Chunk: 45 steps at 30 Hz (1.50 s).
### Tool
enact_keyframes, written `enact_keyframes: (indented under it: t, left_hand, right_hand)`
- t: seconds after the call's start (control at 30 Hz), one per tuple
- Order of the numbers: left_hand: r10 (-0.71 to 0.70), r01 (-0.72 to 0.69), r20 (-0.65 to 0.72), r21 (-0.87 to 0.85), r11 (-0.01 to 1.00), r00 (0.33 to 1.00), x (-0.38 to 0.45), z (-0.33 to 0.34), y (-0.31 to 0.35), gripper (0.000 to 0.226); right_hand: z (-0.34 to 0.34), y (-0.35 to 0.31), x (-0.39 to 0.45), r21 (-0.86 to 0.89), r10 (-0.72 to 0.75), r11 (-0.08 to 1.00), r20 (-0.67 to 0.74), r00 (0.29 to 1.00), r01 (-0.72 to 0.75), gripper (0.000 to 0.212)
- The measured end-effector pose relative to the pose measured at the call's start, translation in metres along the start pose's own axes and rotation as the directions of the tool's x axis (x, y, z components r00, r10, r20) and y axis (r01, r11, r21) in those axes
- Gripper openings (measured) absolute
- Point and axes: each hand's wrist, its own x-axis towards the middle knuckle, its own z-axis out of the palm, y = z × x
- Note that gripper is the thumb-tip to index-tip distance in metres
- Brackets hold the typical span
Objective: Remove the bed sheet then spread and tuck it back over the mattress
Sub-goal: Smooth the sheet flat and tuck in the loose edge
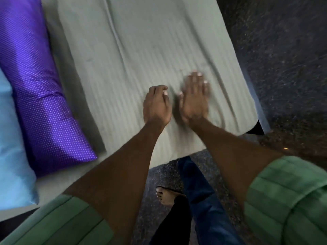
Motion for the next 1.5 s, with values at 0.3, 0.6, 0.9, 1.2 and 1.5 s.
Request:
enact_keyframes:
  t: [0.3,0.6,0.9,1.2,1.5]
  left_hand:
    - [-0.076,0.108,-0.198,0.154,0.982,0.977,0.083,-0.042,-0.037,0.026]
    - [-0.123,0.135,-0.103,0.125,0.983,0.987,0.12,-0.061,-0.058,0.026]
    - [-0.155,0.181,-0.137,0.209,0.961,0.978,0.161,-0.069,-0.089,0.033]
    - [-0.008,0.024,-0.092,0.176,0.984,0.996,0.223,-0.089,-0.096,0.04]
    - [0.062,-0.047,-0.071,0.2,0.979,0.996,0.297,-0.11,-0.117,0.042]
  right_hand:
    - [0.007,-0.038,0.088,0.066,-0.698,0.713,0.159,0.698,0.698,0.061]
    - [0.008,-0.062,0.15,0.004,-0.221,0.975,-0.092,0.971,0.222,0.067]
    - [0.031,-0.085,0.216,-0.051,-0.68,0.724,0.108,0.725,0.688,0.067]
    - [0.02,-0.15,0.236,0.02,-0.361,0.931,-0.102,0.927,0.365,0.064]
    - [0.032,-0.138,0.319,-0.131,-0.467,0.879,-0.047,0.883,0.458,0.068]
